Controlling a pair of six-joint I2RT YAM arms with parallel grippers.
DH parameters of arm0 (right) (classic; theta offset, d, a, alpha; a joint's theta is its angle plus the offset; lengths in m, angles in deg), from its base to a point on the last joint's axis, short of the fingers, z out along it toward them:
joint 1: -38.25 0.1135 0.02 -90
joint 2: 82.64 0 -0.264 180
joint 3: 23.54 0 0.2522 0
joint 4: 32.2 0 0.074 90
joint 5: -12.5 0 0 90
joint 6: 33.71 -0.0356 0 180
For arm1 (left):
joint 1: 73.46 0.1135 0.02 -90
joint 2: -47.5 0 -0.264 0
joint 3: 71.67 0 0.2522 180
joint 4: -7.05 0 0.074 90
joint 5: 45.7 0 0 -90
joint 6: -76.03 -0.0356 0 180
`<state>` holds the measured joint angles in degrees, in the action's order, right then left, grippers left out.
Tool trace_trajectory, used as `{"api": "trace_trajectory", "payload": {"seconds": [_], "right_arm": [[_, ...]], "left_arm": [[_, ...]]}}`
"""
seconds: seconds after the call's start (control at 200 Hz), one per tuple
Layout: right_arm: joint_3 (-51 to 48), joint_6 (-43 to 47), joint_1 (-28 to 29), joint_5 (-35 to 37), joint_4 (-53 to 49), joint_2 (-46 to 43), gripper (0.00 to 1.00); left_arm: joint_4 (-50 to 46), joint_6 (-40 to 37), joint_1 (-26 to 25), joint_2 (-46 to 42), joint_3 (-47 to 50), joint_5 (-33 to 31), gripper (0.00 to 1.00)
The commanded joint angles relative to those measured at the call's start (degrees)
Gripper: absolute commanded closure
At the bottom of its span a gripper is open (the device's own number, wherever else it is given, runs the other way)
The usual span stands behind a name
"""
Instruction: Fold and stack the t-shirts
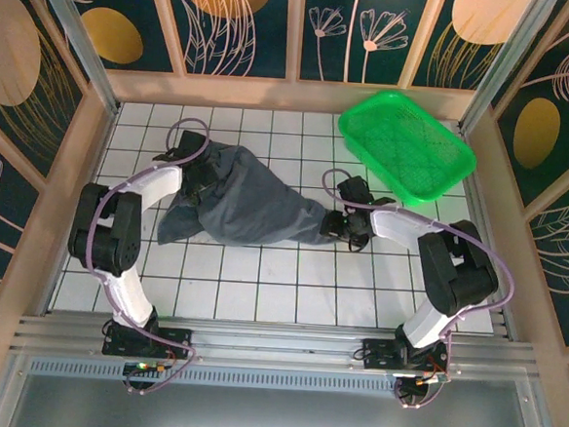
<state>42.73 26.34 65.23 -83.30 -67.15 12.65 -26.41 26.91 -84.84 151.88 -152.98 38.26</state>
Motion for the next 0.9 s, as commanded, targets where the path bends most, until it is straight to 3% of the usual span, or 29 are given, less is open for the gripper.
{"api": "trace_trajectory", "payload": {"seconds": [0.0, 0.125, 0.3, 0.626, 0.896], "right_arm": [[2.2, 1.0, -0.8, 2.2, 0.0, 2.4, 0.41], [3.5, 1.1, -1.7, 3.0, 0.0, 4.4, 0.56], [5.9, 1.1, -2.4, 5.5, -1.4, 5.8, 1.0], [7.1, 0.9, -2.6, 9.3, -2.7, 2.0, 1.0], [11.3, 2.6, -2.7, 12.5, -3.7, -6.8, 1.0]], "left_arm": [[1.6, -4.4, 0.7, 2.1, -2.5, -1.4, 0.55], [-0.9, -5.5, 1.2, 3.3, -5.0, -5.3, 1.0], [-2.2, -6.0, 4.6, -0.6, -4.2, -10.3, 1.0], [0.5, -7.5, 11.3, -10.9, 0.0, -6.3, 1.0], [0.4, -7.4, 12.3, -12.7, -0.1, -5.6, 1.0]]}}
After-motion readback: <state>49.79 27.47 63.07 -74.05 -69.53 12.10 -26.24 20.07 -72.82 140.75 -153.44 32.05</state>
